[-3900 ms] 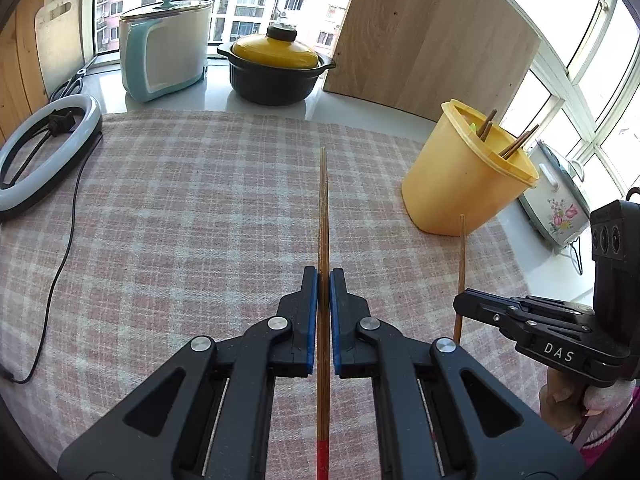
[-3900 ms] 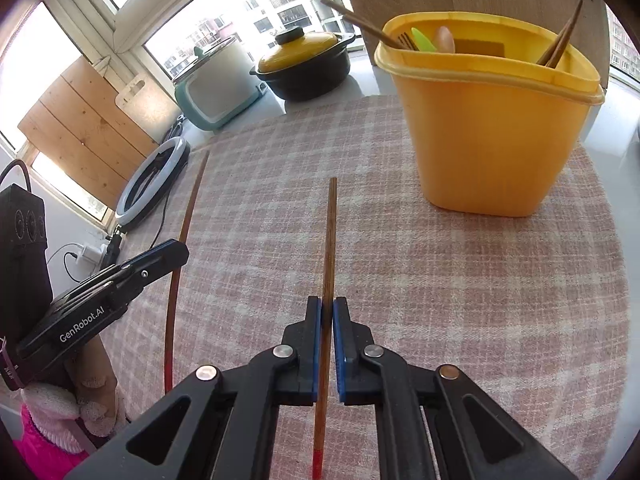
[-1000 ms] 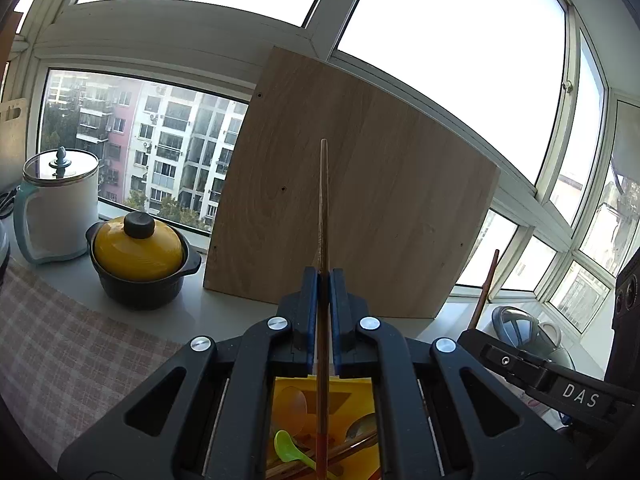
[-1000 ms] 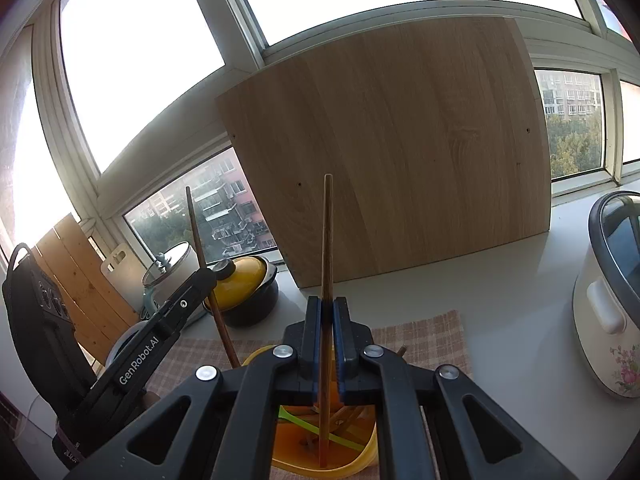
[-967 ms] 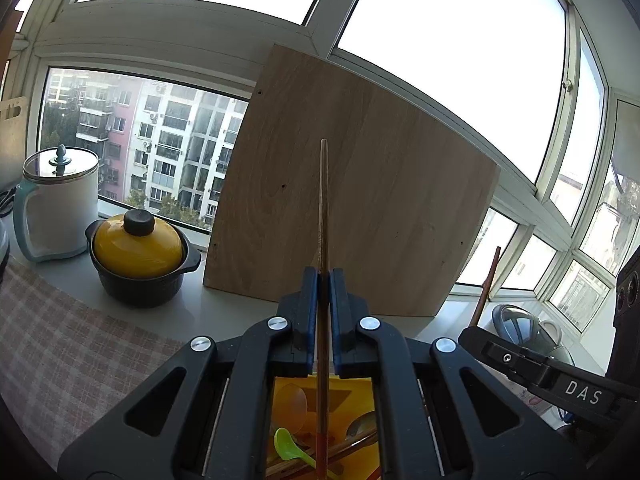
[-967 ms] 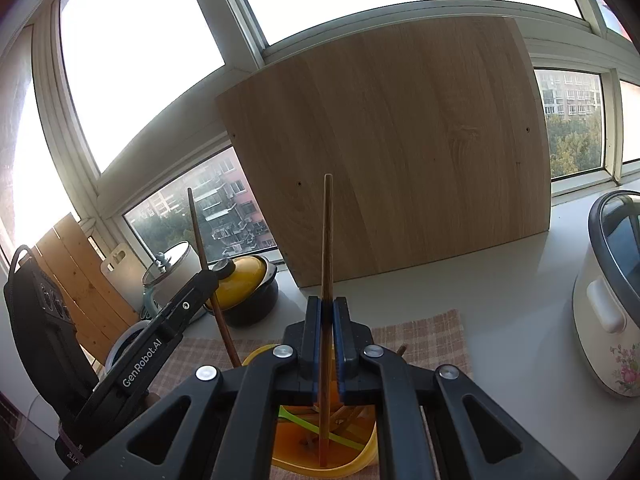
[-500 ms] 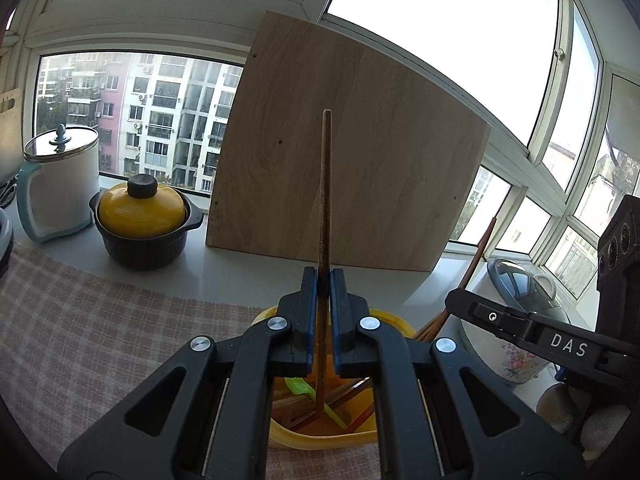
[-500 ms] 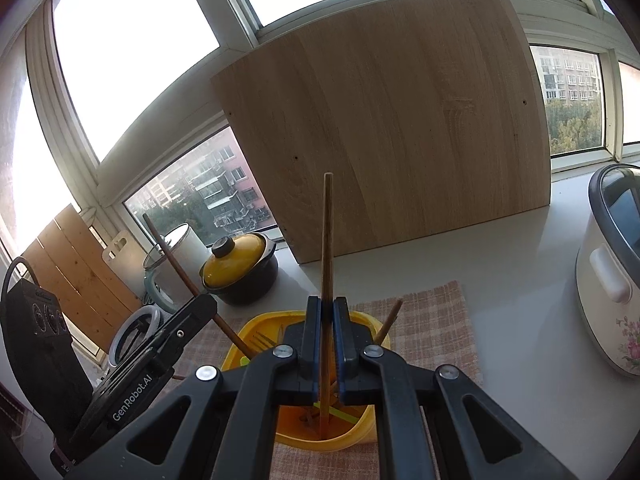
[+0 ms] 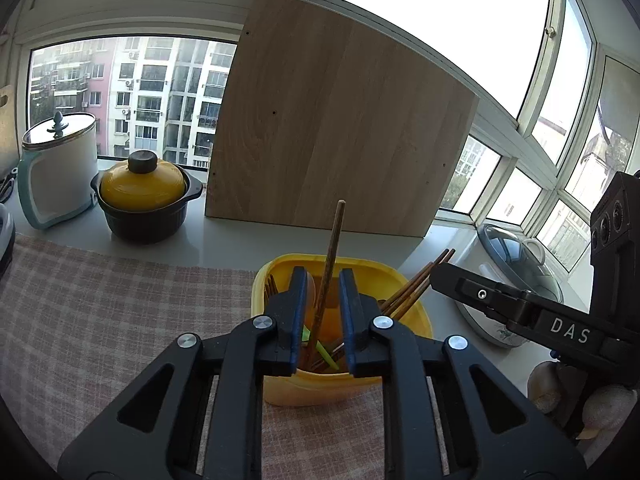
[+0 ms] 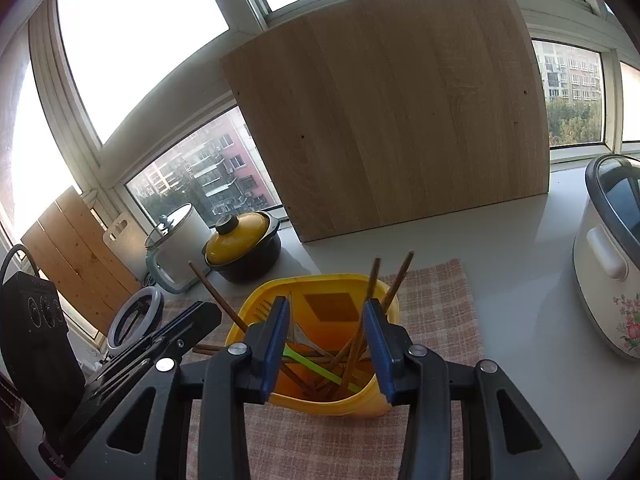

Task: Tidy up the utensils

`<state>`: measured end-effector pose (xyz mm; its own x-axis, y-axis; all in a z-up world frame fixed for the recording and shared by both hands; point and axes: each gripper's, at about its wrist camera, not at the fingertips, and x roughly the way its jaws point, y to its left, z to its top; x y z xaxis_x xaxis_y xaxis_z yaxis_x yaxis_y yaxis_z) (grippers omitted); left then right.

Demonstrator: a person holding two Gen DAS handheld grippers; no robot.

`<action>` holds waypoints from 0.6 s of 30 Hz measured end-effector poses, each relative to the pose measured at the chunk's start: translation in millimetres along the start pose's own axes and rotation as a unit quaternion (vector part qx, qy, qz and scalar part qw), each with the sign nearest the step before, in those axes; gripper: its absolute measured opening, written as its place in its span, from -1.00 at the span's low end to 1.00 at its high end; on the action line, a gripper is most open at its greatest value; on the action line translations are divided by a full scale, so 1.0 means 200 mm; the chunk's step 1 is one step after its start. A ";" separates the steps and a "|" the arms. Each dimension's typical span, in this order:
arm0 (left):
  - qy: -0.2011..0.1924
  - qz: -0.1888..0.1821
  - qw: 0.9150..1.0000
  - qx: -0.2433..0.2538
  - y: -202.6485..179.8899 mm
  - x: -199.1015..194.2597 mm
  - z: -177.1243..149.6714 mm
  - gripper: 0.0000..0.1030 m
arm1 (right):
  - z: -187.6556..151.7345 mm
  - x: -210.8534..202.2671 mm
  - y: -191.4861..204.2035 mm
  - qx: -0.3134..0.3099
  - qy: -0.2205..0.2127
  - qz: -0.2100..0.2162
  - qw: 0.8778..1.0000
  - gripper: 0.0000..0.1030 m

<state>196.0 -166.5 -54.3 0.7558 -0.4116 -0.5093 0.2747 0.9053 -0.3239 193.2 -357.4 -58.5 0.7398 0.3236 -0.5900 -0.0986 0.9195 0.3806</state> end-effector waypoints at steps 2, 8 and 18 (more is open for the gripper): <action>-0.001 0.000 1.000 -0.001 0.01 -0.03 -0.02 -0.56 | -0.01 -0.03 0.03 -0.012 -0.003 -0.007 1.000 -0.12; 0.006 0.004 1.000 0.002 0.03 -0.15 -0.07 -0.56 | -0.06 -0.13 0.11 -0.037 -0.013 -0.023 0.999 0.10; 0.004 0.007 0.999 0.031 0.01 -0.43 -0.17 -0.21 | -0.15 -0.35 0.23 -0.057 -0.047 -0.048 0.996 0.61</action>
<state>110.8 -133.0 -37.1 0.7558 -0.3985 -0.5196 0.2998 0.9160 -0.2666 116.3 -331.5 -21.3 0.8078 0.2150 -0.5488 -0.0949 0.9664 0.2389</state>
